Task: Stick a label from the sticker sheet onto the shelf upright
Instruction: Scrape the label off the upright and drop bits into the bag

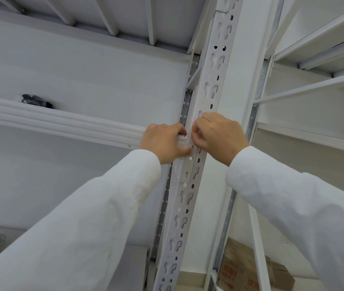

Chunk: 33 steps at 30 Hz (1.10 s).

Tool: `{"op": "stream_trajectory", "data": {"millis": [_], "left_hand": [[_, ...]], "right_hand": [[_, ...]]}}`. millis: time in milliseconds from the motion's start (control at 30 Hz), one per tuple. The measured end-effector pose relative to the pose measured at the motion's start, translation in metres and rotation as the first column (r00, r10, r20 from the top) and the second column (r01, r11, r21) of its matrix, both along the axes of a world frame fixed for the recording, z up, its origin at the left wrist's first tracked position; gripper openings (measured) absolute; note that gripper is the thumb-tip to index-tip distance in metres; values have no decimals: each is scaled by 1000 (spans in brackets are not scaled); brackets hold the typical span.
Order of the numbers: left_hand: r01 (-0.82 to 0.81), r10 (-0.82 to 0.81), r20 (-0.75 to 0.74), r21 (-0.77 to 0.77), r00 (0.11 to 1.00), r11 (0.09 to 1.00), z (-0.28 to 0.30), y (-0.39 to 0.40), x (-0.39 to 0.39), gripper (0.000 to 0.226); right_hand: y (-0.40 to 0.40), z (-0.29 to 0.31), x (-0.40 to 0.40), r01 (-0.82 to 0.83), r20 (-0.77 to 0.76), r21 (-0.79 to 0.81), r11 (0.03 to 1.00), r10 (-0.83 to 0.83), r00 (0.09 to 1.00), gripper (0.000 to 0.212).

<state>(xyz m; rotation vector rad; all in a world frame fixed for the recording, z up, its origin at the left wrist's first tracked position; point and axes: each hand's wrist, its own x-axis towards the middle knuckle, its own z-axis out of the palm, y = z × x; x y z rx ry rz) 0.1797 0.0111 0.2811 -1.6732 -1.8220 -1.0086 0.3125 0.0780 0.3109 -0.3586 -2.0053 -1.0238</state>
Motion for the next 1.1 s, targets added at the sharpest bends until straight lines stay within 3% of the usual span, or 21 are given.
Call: {"op": "stream_trajectory", "data": {"millis": [167, 267, 367, 467, 600, 967, 1033, 1100], "left_hand": [[4, -4, 7, 0, 1000, 1000, 0, 0, -1, 48], [7, -7, 6, 7, 1000, 1000, -1, 1, -1, 48], [4, -4, -5, 10, 1000, 1000, -1, 1, -1, 49], [0, 1, -9, 2, 1000, 1000, 0, 1, -1, 50], [-4, 4, -12, -5, 1000, 1000, -1, 1, -2, 49], [0, 1, -60, 9, 998, 1000, -2, 4, -4, 51], [57, -57, -27, 26, 998, 998, -4, 3, -6, 47], [205, -210, 17, 157, 977, 966, -16, -4, -15, 39]], "right_hand": [[1, 1, -4, 21, 18, -45, 999, -20, 1000, 24], [4, 4, 1, -9, -2, -223, 975, 9, 1000, 12], [4, 7, 8, -100, -46, -363, 926, 90, 995, 6], [8, 9, 12, -226, -188, -441, 869, 157, 970, 9], [9, 10, 19, -330, -317, -458, 826, 195, 928, 10], [4, 3, 16, -329, -306, -394, 858, 215, 928, 5], [-1, 0, 12, -344, -301, -411, 844, 231, 925, 6], [-12, -10, 4, -380, -249, -431, 818, 297, 922, 5]]}}
